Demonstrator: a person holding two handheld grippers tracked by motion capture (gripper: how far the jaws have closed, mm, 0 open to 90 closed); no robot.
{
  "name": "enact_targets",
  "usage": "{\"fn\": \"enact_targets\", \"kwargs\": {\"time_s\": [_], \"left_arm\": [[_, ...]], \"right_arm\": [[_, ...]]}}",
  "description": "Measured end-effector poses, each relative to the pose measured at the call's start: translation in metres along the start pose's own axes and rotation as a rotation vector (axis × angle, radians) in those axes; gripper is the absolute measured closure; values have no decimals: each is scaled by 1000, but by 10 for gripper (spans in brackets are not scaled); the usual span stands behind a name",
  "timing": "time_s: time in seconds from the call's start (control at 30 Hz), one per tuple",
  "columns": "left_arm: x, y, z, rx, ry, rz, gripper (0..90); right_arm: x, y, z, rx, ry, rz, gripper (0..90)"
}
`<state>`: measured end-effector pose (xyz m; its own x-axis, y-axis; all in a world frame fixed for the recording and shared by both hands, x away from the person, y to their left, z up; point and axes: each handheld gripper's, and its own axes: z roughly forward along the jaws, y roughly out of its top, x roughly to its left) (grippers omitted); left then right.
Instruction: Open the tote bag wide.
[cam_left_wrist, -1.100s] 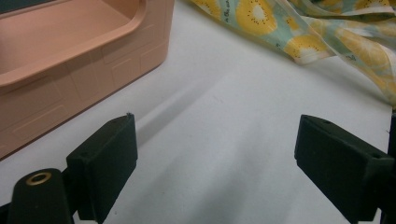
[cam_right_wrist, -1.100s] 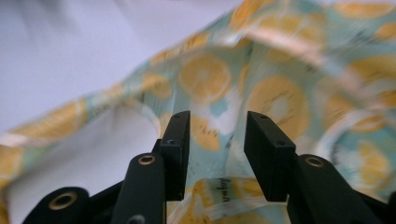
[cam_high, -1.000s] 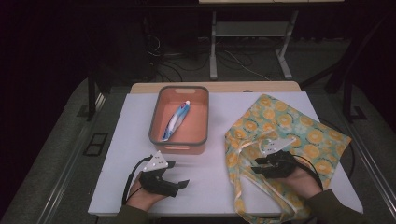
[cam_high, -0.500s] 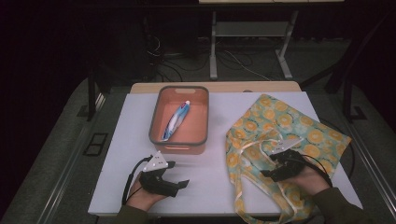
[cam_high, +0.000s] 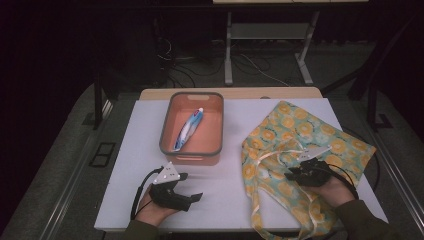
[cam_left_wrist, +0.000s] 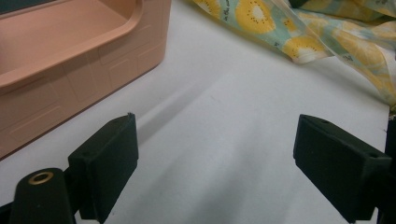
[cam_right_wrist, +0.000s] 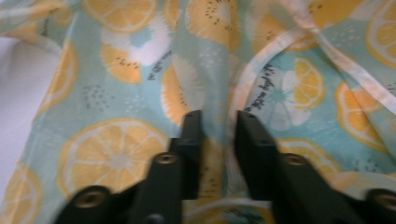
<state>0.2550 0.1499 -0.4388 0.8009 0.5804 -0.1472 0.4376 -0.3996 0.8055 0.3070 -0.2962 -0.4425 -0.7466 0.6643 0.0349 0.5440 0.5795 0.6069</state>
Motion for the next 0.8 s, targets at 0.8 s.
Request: {"fn": "enact_targets", "kwargs": {"time_s": [0.8], "left_arm": [[1,-1,0,0,-9,2,129]], "right_arm": [[-30,48,-21,-297,22,167,890]]}}
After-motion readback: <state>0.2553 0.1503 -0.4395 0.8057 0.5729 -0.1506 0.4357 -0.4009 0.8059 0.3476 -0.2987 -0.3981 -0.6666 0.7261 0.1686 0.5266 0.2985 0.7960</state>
